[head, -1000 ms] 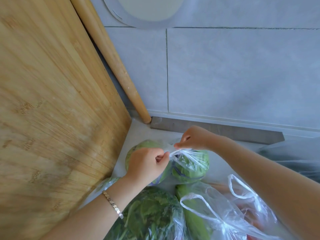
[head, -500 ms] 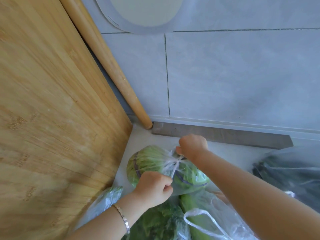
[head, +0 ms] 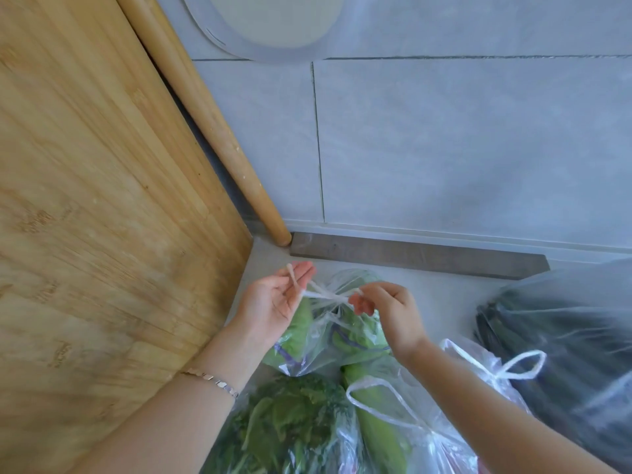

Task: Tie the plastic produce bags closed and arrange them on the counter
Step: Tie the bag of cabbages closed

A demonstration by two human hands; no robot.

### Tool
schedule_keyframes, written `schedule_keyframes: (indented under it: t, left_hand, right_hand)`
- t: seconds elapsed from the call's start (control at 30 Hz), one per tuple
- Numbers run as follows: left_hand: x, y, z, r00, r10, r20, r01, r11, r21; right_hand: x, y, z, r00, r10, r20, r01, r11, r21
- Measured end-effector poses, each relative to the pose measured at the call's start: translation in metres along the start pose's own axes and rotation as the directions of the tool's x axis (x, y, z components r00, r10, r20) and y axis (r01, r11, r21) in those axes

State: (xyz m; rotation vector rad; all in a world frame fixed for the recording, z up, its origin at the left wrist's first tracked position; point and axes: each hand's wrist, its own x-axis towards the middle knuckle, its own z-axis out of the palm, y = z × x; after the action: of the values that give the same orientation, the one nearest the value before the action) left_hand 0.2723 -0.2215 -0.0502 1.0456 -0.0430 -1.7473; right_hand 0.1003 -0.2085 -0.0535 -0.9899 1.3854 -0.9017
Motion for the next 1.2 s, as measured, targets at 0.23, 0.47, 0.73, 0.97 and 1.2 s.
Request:
schedule_keyframes:
  t: [0.23,0.47,0.73,0.97,1.2]
  left_hand:
    - [-0.004,-0.021,0.003,0.988,0.070,0.135,-0.145,0.706,0.693]
    - [-0.002,-0.025,-0.002,0.983,0.070,0.169,-0.169,0.703,0.691]
    - [-0.002,-0.022,-0.005,0.973,0.065,0.224,-0.206,0.689,0.695]
    - [-0.003,-0.014,0.000,0.946,0.103,0.307,-0.324,0.343,0.882]
    - [-0.015,-0.004,-0.007,0.905,-0.023,0.424,-0.420,-0.200,0.885]
  right_hand:
    - [0.002,-0.017,0.021,0.959,0.074,0.272,-0.074,0.997,-0.009]
    - [0.001,-0.025,0.030,0.969,0.083,0.233,0.018,0.916,-0.401]
    - [-0.004,-0.022,0.027,0.977,0.034,0.211,0.029,0.958,-0.286]
    - [0.002,-0.018,0.015,0.990,0.077,0.118,-0.039,0.955,-0.292]
    - [0.019,-0.003,-0.029,0.927,0.369,0.074,-0.301,0.845,-0.442]
